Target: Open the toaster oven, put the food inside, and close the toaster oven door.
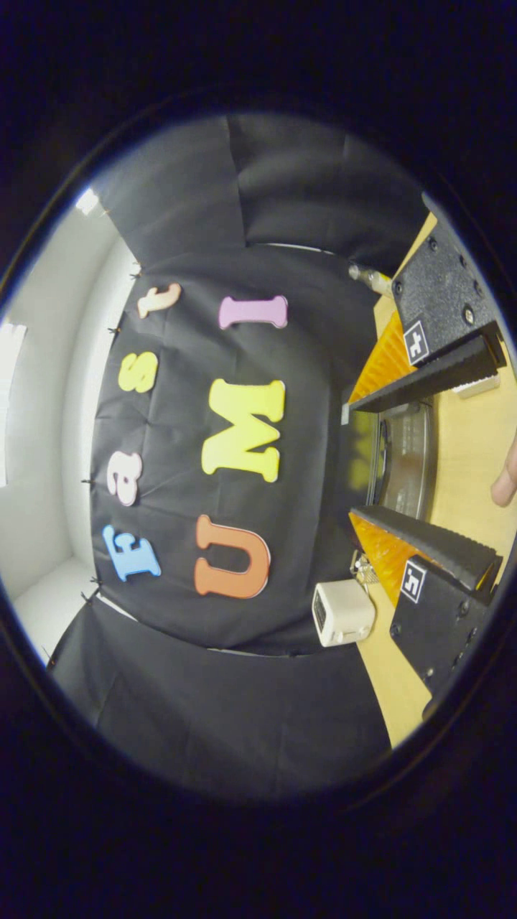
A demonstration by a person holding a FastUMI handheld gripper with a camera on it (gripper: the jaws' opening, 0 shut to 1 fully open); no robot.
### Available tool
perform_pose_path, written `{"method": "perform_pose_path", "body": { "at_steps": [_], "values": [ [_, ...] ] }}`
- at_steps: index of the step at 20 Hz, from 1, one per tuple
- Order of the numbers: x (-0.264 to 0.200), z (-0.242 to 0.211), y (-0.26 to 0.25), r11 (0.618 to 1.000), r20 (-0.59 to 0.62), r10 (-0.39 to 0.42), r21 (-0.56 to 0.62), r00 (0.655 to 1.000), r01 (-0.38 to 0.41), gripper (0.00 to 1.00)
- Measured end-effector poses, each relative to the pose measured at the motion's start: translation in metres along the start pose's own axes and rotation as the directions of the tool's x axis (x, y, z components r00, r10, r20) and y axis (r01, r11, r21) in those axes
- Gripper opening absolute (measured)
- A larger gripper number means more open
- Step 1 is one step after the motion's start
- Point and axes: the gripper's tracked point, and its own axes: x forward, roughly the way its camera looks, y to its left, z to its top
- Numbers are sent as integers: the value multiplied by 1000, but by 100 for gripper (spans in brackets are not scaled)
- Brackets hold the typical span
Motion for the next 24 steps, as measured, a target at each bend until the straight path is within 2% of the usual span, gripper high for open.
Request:
{"method": "perform_pose_path", "body": {
  "at_steps": [5,8,12,24],
  "values": [
    [-72,25,-43,999,28,-38,35,999,37,84],
    [-99,22,-71,993,19,-85,84,996,83,84],
    [-115,21,-83,993,13,-83,90,997,81,84],
    [-144,45,-81,994,97,-67,93,993,58,84]
  ]
}}
